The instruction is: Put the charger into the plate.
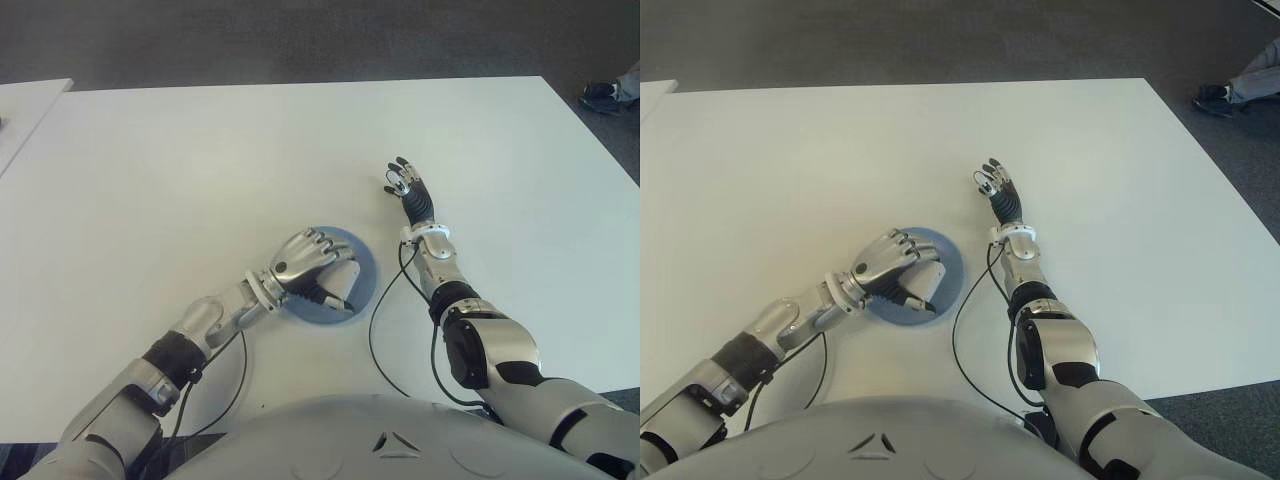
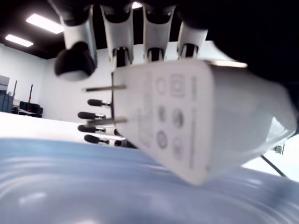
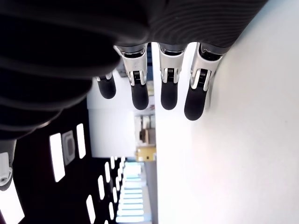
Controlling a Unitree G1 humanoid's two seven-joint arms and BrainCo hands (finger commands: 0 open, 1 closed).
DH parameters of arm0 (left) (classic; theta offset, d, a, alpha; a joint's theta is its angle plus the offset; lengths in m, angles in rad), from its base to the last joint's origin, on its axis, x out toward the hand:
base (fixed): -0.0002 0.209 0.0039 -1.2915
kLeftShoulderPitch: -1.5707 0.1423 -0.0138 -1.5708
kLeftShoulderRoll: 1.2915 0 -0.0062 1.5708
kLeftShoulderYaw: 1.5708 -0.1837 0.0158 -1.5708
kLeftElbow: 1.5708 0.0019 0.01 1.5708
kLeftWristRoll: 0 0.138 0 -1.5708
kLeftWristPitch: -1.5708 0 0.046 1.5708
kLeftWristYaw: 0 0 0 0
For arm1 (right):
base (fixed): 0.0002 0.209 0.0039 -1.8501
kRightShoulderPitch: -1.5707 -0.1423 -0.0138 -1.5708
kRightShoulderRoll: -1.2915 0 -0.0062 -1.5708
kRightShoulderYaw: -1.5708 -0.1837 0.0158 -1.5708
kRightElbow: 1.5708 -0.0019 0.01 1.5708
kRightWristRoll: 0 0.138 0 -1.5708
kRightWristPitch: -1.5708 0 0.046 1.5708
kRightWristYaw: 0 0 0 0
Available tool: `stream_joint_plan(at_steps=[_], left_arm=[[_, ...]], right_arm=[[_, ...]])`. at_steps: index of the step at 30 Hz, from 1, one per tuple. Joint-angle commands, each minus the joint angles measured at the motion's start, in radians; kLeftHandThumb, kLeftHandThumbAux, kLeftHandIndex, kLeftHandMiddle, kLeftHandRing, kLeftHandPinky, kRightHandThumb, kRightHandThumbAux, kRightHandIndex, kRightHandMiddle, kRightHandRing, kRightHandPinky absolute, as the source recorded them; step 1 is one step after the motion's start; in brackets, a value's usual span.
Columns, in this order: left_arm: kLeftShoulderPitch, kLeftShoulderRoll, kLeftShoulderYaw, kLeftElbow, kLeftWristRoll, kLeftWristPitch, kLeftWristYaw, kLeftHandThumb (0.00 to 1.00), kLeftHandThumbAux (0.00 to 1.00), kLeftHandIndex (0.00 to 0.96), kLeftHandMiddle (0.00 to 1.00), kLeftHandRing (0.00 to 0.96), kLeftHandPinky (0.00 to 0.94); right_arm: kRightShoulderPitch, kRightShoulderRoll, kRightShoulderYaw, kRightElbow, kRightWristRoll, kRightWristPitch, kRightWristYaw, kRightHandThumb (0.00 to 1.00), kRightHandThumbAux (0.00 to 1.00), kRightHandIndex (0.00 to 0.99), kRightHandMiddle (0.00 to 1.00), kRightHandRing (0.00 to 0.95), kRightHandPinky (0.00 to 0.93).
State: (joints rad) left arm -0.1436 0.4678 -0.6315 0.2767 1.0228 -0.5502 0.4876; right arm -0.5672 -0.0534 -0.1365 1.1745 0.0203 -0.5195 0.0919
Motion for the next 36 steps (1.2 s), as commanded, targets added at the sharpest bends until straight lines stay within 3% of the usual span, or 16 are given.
stream_joint_plan(at_steps=[1,6,8,9,10,12,15,17,23,36], left_arm=[[-0.001,-0.009,-0.016,-0.002,0.000,0.027,-0.095,0.723,0.703,0.442,0.863,0.866,0.880],[0.015,-0.005,0.002,-0.027,-0.080,-0.003,-0.166,0.715,0.700,0.442,0.855,0.867,0.824],[0.023,0.001,0.007,-0.030,-0.110,-0.018,-0.188,0.699,0.700,0.432,0.762,0.743,0.686],[0.029,0.009,0.011,-0.031,-0.118,-0.023,-0.195,0.697,0.700,0.430,0.740,0.716,0.662],[0.033,0.015,0.014,-0.032,-0.122,-0.025,-0.201,0.578,0.618,0.362,0.574,0.554,0.523],[0.038,0.024,0.018,-0.045,-0.117,-0.012,-0.222,0.431,0.512,0.228,0.322,0.308,0.308],[0.044,0.032,0.022,-0.065,-0.105,0.011,-0.259,0.334,0.435,0.098,0.112,0.105,0.107],[0.051,0.046,0.033,-0.097,-0.107,0.028,-0.300,0.302,0.402,0.052,0.057,0.053,0.054],[0.069,0.083,0.079,-0.195,-0.142,0.055,-0.399,0.210,0.303,0.005,0.006,0.005,0.005],[0.095,0.085,0.134,-0.232,-0.151,0.030,-0.374,0.161,0.261,0.000,0.000,0.000,0.000]], right_arm=[[0.056,0.019,0.004,0.048,-0.002,0.071,-0.003,0.000,0.455,0.066,0.143,0.113,0.081],[0.056,0.022,0.004,0.047,-0.001,0.069,-0.004,0.000,0.451,0.068,0.146,0.116,0.082],[0.056,0.022,0.003,0.046,0.000,0.070,-0.003,0.000,0.449,0.066,0.145,0.115,0.080],[0.056,0.023,0.003,0.046,0.000,0.070,-0.002,0.000,0.449,0.065,0.145,0.115,0.080],[0.056,0.023,0.004,0.046,0.000,0.071,-0.002,0.000,0.449,0.064,0.145,0.116,0.081],[0.056,0.023,0.004,0.046,-0.001,0.071,-0.001,0.000,0.449,0.062,0.145,0.116,0.082],[0.056,0.023,0.004,0.046,-0.001,0.072,0.000,0.000,0.450,0.060,0.144,0.116,0.084],[0.056,0.023,0.005,0.047,-0.002,0.076,-0.002,0.000,0.452,0.059,0.143,0.116,0.084],[0.057,0.022,0.004,0.048,-0.001,0.086,-0.008,0.000,0.475,0.036,0.137,0.106,0.058],[0.059,0.021,0.005,0.051,-0.005,0.083,-0.018,0.000,0.490,0.030,0.153,0.118,0.069]])
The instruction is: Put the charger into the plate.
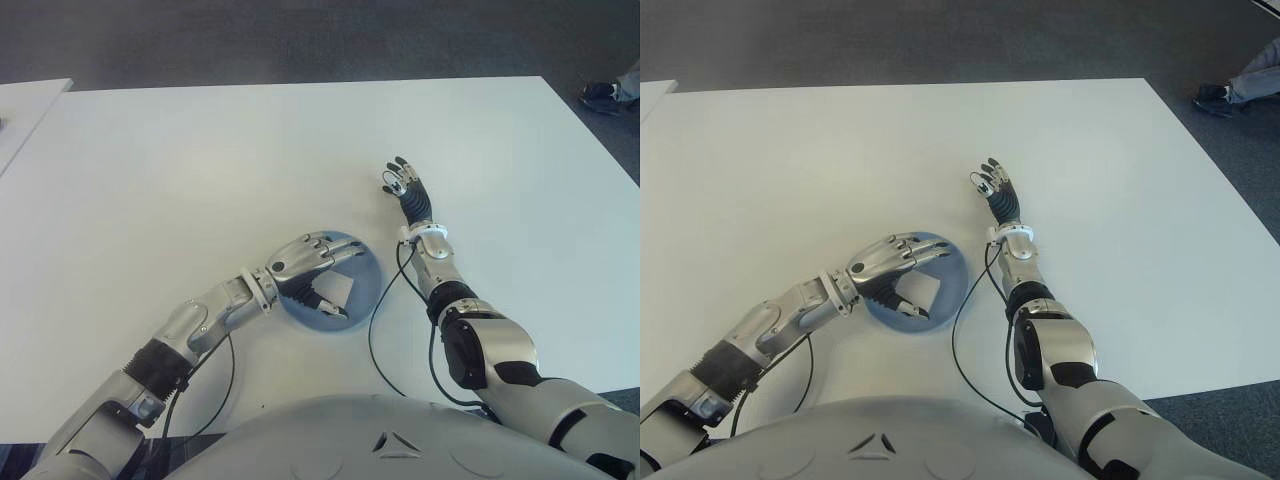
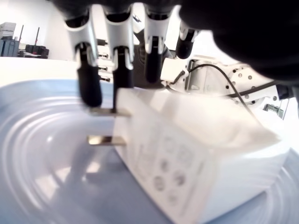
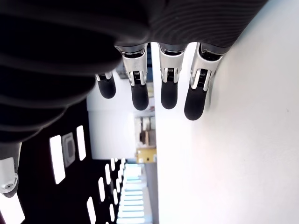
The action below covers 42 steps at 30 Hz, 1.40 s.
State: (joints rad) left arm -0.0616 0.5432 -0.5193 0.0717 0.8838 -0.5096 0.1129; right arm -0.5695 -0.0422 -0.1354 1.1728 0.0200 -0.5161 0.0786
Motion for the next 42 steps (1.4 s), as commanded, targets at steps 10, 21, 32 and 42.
stream_joint_plan(at_steps=[10,21,32,42], left_arm=[[0.026,-0.003,0.068,-0.054,-0.052,-0.026,0.004,0.156,0.275,0.000,0.000,0.000,0.000],[0.018,0.002,0.147,-0.113,-0.131,-0.036,-0.029,0.156,0.326,0.027,0.000,0.000,0.001],[-0.129,-0.089,0.240,0.160,-0.461,-0.096,-0.080,0.277,0.415,0.143,0.121,0.108,0.169],[-0.308,-0.327,0.515,0.699,-1.042,-0.026,-0.365,0.220,0.584,0.138,0.170,0.161,0.156]], right_arm=[[0.062,0.007,0.003,0.054,-0.003,0.082,-0.002,0.000,0.481,0.033,0.157,0.121,0.078],[0.062,0.005,-0.004,0.059,0.007,0.081,0.015,0.000,0.501,0.047,0.182,0.147,0.100],[0.063,0.001,0.003,0.062,0.000,0.078,0.013,0.000,0.496,0.050,0.177,0.145,0.093],[0.066,-0.001,0.007,0.059,-0.003,0.070,0.011,0.000,0.485,0.054,0.174,0.138,0.080]])
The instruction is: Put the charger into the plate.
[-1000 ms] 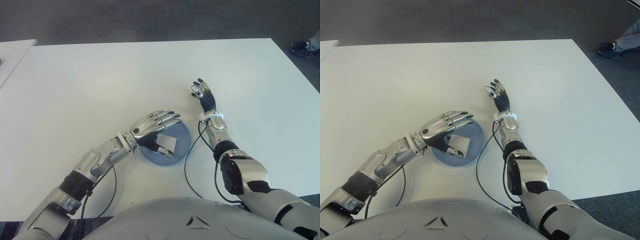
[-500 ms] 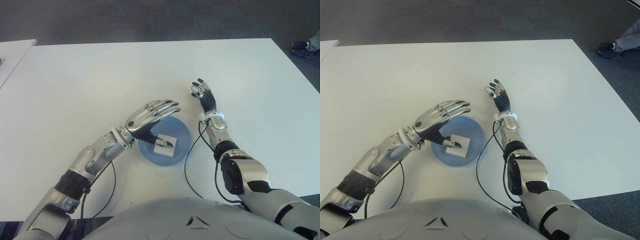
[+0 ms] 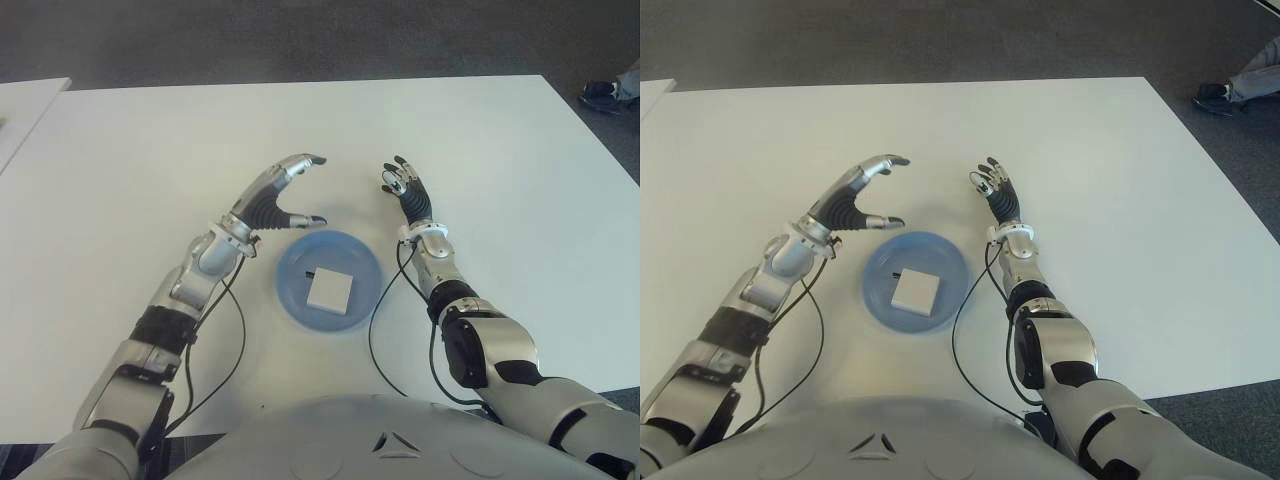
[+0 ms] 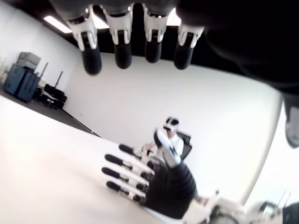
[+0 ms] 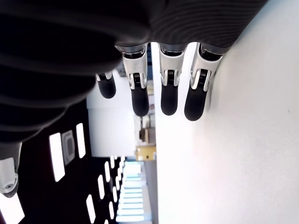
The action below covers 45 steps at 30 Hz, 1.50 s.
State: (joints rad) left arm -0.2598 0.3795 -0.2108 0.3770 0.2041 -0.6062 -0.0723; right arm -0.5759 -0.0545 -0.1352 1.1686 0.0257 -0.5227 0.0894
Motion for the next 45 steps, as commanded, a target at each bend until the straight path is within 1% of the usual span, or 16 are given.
stream_joint_plan(at_steps=[1,3,5,8,11,15,21,23,28,37,42,45], left_arm=[[-0.117,-0.173,0.220,0.412,-0.377,0.072,-0.182,0.199,0.603,0.134,0.174,0.160,0.152],[-0.118,-0.192,0.252,0.406,-0.416,0.112,-0.167,0.171,0.631,0.127,0.177,0.161,0.153],[-0.128,-0.201,0.277,0.427,-0.439,0.134,-0.169,0.143,0.667,0.114,0.174,0.160,0.161],[-0.171,-0.194,0.316,0.512,-0.459,0.197,-0.180,0.129,0.688,0.103,0.170,0.160,0.170],[-0.211,-0.189,0.346,0.583,-0.475,0.259,-0.187,0.116,0.688,0.097,0.161,0.154,0.164],[-0.257,-0.183,0.385,0.676,-0.482,0.298,-0.199,0.107,0.663,0.087,0.138,0.132,0.138],[-0.282,-0.187,0.428,0.750,-0.480,0.305,-0.214,0.111,0.609,0.057,0.091,0.086,0.091],[-0.283,-0.194,0.436,0.756,-0.479,0.304,-0.211,0.115,0.591,0.029,0.066,0.062,0.062],[-0.273,-0.217,0.447,0.748,-0.469,0.302,-0.187,0.120,0.568,0.004,0.035,0.033,0.023],[-0.256,-0.242,0.458,0.720,-0.452,0.310,-0.083,0.129,0.535,0.000,0.003,0.004,0.002],[-0.252,-0.239,0.454,0.716,-0.435,0.319,-0.060,0.130,0.529,0.000,0.000,0.000,0.000],[-0.246,-0.231,0.444,0.715,-0.419,0.325,-0.068,0.124,0.526,0.000,0.000,0.000,0.000]], right_arm=[[0.073,0.011,0.007,0.063,-0.009,0.077,0.000,0.000,0.485,0.054,0.173,0.137,0.079],[0.074,0.011,0.008,0.061,-0.010,0.076,0.001,0.000,0.486,0.053,0.170,0.135,0.077],[0.074,0.010,0.009,0.061,-0.010,0.076,0.002,0.000,0.488,0.054,0.166,0.133,0.076],[0.075,0.009,0.009,0.061,-0.009,0.076,0.005,0.000,0.492,0.054,0.165,0.133,0.078],[0.077,0.008,0.010,0.059,-0.008,0.070,0.011,0.000,0.496,0.055,0.168,0.138,0.086],[0.082,0.007,0.009,0.055,-0.006,0.058,0.026,0.000,0.498,0.057,0.174,0.147,0.095],[0.086,0.005,0.008,0.052,-0.006,0.051,0.035,0.000,0.497,0.062,0.182,0.158,0.102],[0.086,0.005,0.007,0.052,-0.005,0.050,0.037,0.000,0.495,0.063,0.183,0.159,0.101],[0.087,0.005,0.005,0.051,-0.003,0.049,0.038,0.000,0.493,0.065,0.181,0.157,0.099],[0.090,0.010,-0.006,0.046,0.009,0.048,0.039,0.000,0.487,0.067,0.155,0.127,0.081],[0.091,0.012,-0.009,0.043,0.014,0.049,0.036,0.000,0.482,0.065,0.139,0.111,0.069],[0.092,0.013,-0.010,0.041,0.017,0.051,0.035,0.000,0.478,0.062,0.132,0.105,0.068]])
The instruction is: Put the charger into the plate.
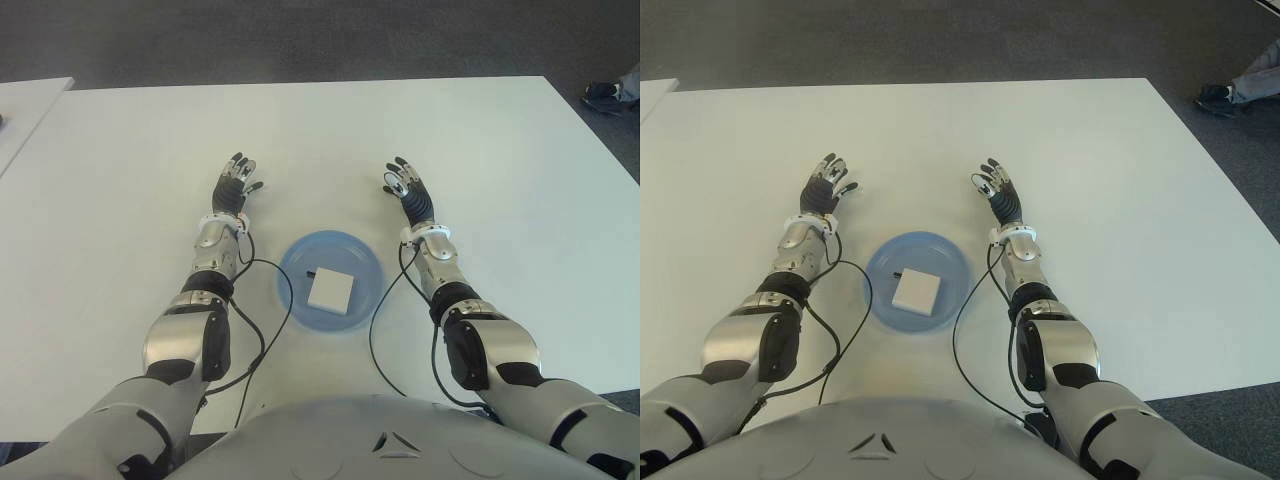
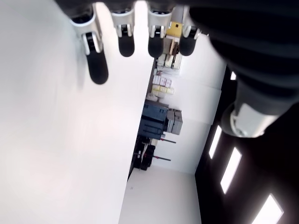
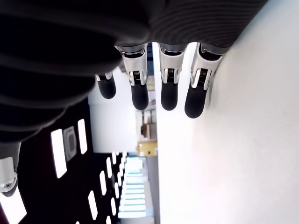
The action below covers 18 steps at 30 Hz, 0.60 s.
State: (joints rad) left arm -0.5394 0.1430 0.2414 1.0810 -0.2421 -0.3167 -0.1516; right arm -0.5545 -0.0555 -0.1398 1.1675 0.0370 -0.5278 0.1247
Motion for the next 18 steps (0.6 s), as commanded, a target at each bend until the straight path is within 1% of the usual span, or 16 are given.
stream_joint_plan(at_steps=[1,5,10,15,18], left_arm=[[0.036,0.006,-0.011,0.008,0.031,0.037,0.008,0.121,0.523,0.000,0.000,0.000,0.000],[0.053,0.015,-0.030,0.000,0.049,0.032,-0.043,0.109,0.516,0.000,0.000,0.000,0.000],[0.084,0.025,-0.052,-0.001,0.072,-0.005,-0.114,0.085,0.513,0.000,0.000,0.000,0.000],[0.107,0.024,-0.064,-0.015,0.087,-0.035,-0.138,0.073,0.519,0.000,0.000,0.000,0.000],[0.122,0.019,-0.086,-0.039,0.111,-0.065,-0.129,0.068,0.529,0.000,0.000,0.000,0.000]], right_arm=[[0.072,0.014,-0.005,0.041,0.006,0.055,0.000,0.000,0.477,0.061,0.129,0.103,0.068],[0.078,0.012,-0.007,0.034,0.009,0.055,0.003,0.000,0.472,0.056,0.124,0.099,0.066],[0.083,0.009,-0.006,0.029,0.009,0.059,0.004,0.000,0.462,0.052,0.119,0.096,0.070],[0.089,0.008,-0.006,0.022,0.009,0.060,0.005,0.000,0.457,0.052,0.118,0.094,0.068],[0.093,0.007,-0.005,0.018,0.008,0.059,0.007,0.000,0.457,0.052,0.120,0.095,0.064]])
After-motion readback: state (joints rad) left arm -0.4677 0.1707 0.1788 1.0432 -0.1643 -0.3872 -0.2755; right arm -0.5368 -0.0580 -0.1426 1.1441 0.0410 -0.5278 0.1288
